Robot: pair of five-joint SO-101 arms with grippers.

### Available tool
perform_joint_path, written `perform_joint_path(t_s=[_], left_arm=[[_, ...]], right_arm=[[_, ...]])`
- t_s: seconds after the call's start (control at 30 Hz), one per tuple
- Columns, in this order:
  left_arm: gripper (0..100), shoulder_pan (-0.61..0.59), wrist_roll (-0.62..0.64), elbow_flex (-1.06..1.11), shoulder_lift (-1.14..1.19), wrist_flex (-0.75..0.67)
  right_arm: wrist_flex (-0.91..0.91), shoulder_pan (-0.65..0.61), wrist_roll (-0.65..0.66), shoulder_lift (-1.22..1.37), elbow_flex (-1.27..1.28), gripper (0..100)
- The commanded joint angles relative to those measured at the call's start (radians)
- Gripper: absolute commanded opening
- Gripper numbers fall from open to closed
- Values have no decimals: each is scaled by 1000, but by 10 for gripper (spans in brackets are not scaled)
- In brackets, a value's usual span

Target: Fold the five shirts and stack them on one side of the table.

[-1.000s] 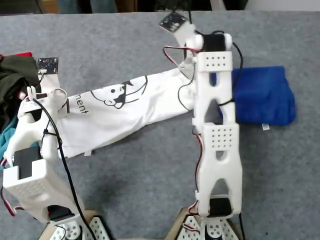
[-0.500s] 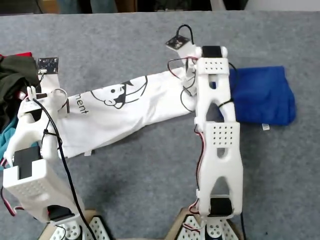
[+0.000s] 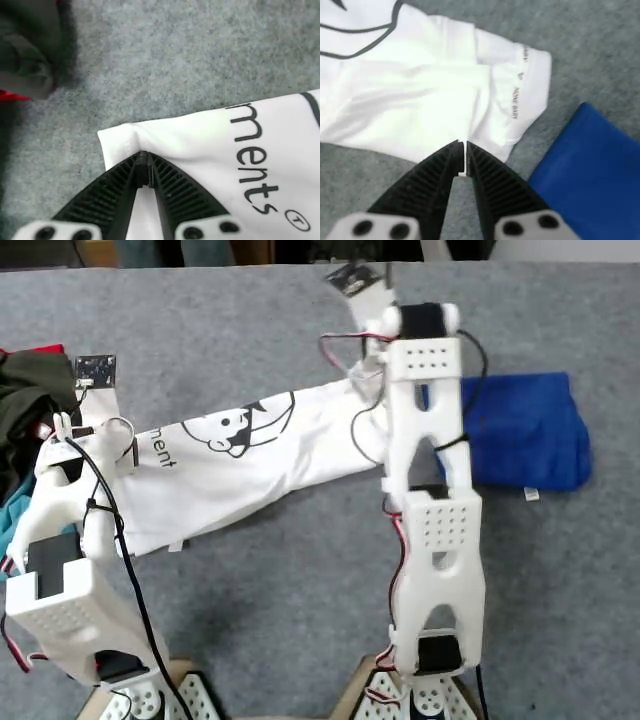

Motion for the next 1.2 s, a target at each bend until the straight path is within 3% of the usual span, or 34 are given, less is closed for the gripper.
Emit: perform_joint_path(t_s=[0.0,0.13,0.23,0.53,0.7,0.87,0.97,1.03,1.17], left_arm=[[29,-22,-6,-42,-2,-8],[29,-24,-6,-44,-2,-8],[29,-19,-6,-44,-2,-8],[29,-18,-5,-56,-38,-3],[30,-15,34,-101,-184,153],[30,-30,80,-271,-437,571],[66,-62,87,-263,-477,703],[126,-113,81,-213,-456,727],[221,-163,81,-85,-347,629]], right_arm=[[-57,-14,-12,-54,211,15],[-261,49,-12,12,331,15],[-305,89,-12,44,317,15],[11,-2,71,-19,104,15],[12,-18,61,-156,114,15],[9,-51,-18,-437,394,15],[-25,-58,-15,-572,591,15],[-57,-52,15,-638,708,15],[-109,-32,44,-722,875,15]])
